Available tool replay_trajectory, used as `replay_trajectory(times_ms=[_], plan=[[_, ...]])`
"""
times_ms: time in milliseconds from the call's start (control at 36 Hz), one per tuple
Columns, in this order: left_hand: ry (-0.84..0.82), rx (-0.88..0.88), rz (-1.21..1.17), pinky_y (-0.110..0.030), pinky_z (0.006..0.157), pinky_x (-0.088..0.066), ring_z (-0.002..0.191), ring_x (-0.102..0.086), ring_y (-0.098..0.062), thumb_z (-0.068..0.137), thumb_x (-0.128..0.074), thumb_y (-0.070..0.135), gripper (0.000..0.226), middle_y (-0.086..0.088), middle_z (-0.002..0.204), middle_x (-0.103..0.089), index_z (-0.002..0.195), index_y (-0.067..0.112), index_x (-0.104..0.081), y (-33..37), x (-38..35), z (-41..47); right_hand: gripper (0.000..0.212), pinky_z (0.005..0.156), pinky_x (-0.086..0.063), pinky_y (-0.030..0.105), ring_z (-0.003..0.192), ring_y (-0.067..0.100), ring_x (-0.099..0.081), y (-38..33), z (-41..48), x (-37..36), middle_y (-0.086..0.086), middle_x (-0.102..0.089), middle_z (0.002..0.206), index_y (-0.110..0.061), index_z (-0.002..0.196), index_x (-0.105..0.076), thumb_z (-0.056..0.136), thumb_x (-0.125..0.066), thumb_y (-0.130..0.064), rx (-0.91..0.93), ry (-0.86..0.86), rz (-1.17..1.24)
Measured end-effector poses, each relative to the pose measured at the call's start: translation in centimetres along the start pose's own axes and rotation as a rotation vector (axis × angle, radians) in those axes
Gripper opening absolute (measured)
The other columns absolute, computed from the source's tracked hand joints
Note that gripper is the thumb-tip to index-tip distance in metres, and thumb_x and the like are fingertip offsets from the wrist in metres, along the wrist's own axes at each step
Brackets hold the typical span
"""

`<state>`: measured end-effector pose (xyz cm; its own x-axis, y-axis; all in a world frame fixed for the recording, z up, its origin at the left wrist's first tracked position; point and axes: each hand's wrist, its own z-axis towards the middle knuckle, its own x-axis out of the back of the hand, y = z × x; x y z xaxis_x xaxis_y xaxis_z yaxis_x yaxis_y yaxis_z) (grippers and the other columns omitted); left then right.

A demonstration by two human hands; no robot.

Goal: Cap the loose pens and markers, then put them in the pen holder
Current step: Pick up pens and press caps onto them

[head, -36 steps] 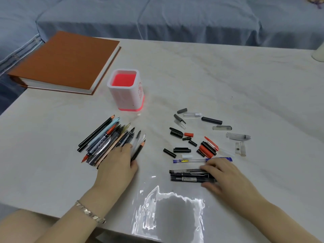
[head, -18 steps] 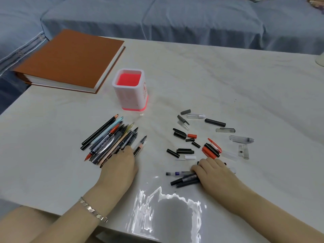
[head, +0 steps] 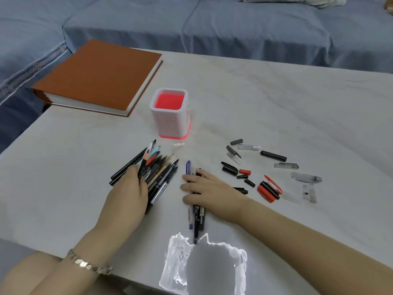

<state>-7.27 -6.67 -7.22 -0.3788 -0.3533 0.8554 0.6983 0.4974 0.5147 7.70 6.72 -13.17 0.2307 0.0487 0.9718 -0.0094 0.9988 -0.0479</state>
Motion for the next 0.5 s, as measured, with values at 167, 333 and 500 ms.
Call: replay_trajectory(times_ms=[167, 333, 500], plan=[[-0.014, 0.001, -0.02, -0.026, 0.051, -0.025, 0.062, -0.043, -0.022, 0.094, -0.036, 0.01, 0.008, 0.002, 0.069, -0.045, 0.093, 0.014, -0.042, 0.5, -0.7, -0.1, 0.046, 0.098, -0.04, 0.049, 0.117, 0.033, -0.056, 1.7, -2.8, 0.0, 0.011, -0.063, 0.12, -0.014, 0.096, -0.061, 0.059, -0.053, 0.012, -0.133, -0.087, 0.146], [-0.065, -0.022, -0.04, -0.018, 0.045, -0.023, 0.054, -0.042, -0.007, 0.094, -0.036, 0.011, 0.013, 0.006, 0.062, -0.042, 0.083, 0.017, -0.039, 1.5, -1.8, -0.1, 0.058, 0.105, -0.032, 0.045, 0.126, 0.03, -0.043, 4.2, -7.0, 1.3, 0.016, -0.054, 0.132, -0.015, 0.108, -0.053, 0.059, -0.065, 0.014, -0.289, -0.129, 0.174], [-0.123, -0.012, -0.078, -0.017, 0.051, -0.034, 0.056, -0.043, -0.007, 0.095, -0.037, 0.012, 0.012, -0.001, 0.069, -0.05, 0.086, 0.013, -0.044, 2.7, -2.4, -0.1, 0.065, 0.102, -0.034, 0.041, 0.124, 0.031, -0.05, 4.4, -7.0, 2.4, 0.015, -0.052, 0.134, -0.009, 0.116, -0.06, 0.057, -0.073, 0.013, -0.313, -0.18, 0.064]])
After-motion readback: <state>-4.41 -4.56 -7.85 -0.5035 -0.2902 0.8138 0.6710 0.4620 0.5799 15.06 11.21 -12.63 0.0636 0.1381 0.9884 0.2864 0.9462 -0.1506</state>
